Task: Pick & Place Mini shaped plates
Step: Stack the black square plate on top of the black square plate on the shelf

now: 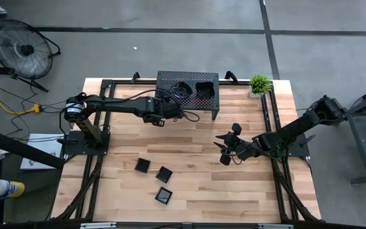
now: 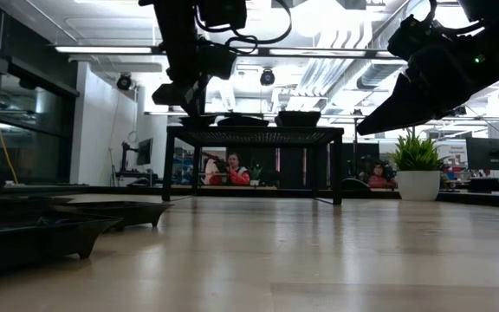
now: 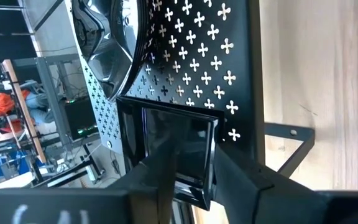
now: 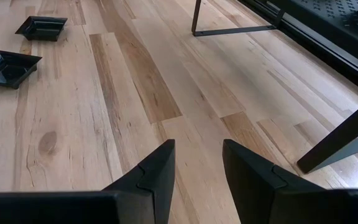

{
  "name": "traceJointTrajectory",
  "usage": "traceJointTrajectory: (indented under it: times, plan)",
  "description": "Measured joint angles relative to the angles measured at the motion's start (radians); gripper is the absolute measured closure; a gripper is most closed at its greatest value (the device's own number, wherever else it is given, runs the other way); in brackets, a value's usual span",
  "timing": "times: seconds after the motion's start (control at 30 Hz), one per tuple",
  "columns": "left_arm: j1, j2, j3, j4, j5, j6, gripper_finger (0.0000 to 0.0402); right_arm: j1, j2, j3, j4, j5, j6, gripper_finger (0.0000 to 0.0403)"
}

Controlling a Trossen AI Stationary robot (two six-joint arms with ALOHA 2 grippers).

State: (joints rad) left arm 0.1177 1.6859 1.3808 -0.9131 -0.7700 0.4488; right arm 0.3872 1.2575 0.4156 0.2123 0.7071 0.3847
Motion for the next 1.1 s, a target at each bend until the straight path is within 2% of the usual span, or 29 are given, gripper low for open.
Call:
traceJointTrajectory:
  times: [0.27,0.63,1.1]
  plan:
    - [0.0,0.0,0.006,0.001,-0.006,0.042,0.0283,0.0,0.0,0.0,0.0,0.0,0.0,0.0273]
    - [0.0,0.0,0.089,-0.011,-0.007,0.079,0.0283,0.0,0.0,0.0,0.0,0.0,0.0,0.0273]
    - [-0.002,-0.006,0.111,-0.082,-0.004,0.062,0.0284,0.0,0.0,0.0,-0.001,-0.005,0.0,0.0273]
